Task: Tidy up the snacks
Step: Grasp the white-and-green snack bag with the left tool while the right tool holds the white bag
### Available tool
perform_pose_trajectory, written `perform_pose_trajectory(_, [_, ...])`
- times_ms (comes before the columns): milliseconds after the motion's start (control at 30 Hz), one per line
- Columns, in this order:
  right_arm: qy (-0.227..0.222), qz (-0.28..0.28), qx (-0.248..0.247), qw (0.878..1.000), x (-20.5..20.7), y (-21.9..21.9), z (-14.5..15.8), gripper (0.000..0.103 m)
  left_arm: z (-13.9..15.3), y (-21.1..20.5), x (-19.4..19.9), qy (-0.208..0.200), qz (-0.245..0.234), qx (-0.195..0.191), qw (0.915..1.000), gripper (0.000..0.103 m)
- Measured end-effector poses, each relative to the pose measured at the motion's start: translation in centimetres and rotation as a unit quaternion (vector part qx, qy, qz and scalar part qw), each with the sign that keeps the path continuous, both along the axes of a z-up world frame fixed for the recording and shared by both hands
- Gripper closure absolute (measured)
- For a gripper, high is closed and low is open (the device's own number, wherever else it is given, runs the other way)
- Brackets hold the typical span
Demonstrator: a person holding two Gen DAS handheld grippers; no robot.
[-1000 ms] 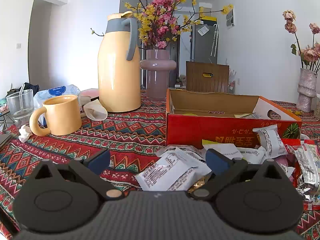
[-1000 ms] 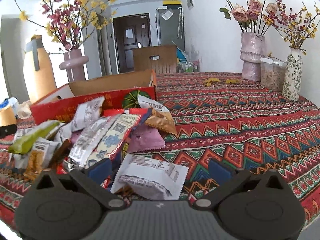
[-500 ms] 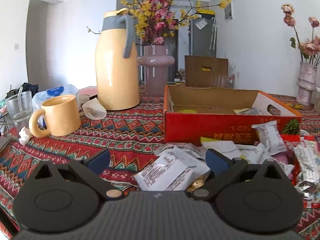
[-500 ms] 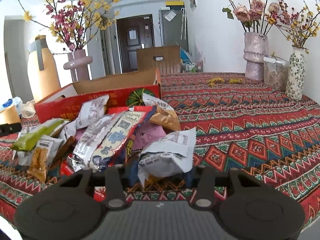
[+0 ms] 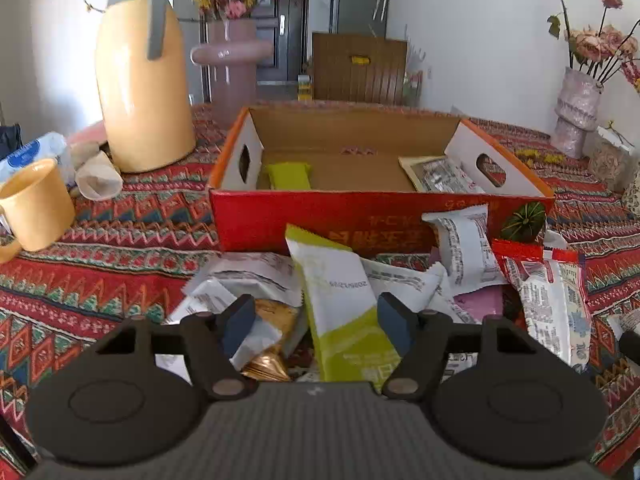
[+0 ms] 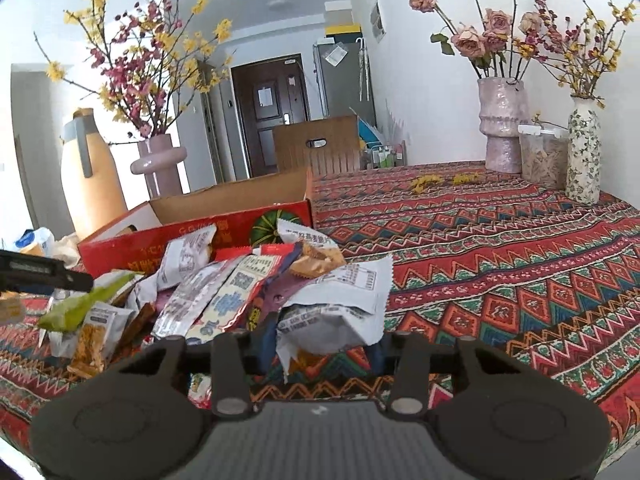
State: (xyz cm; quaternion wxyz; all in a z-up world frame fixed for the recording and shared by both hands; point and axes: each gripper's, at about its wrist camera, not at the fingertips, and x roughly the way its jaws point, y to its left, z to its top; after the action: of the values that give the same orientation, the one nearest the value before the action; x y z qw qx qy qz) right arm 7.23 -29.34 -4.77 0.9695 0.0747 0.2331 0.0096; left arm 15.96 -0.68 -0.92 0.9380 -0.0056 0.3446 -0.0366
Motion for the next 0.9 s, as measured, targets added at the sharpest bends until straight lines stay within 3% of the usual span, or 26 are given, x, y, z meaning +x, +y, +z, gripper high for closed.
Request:
perform_pose_trajectory(200, [-0.010,0.003,0.011,1.000,-0.1,-0.7,0.2,0.060,-0.4,-0.9,0.9,0.031,-0.004,-0.001,0.9995,0.037])
perform_pose_trajectory(267, [-0.010,0.005,0.014,1.000,-0.1,-0.8,0.1,0.060,-0.8,-1.0,1.3,0.044,-0.006,-0.008,0.9990,0.057])
perform_pose_trajectory(333, [-0.010,0.006,0.016,1.000,-0.1,-0.8,0.0,0.060,-0.9,-0.8,1.3,0.049,-0.006,-0.016,0.9986,0.061])
perform_pose_trajectory(867, [-0.029,0.017,0.012,0.999,0.1,0.0,1.2,0.060,2.3,0.6,-0.2,-0.020,0.007,-0.025,0.9995,0.063])
perform_pose_trajectory(900, [-0.032,0.018,0.011,0.999,0.2,0.1,1.3,0.060,2.6,0.7,-0.3,-0.024,0.008,-0.026,0.9993,0.070])
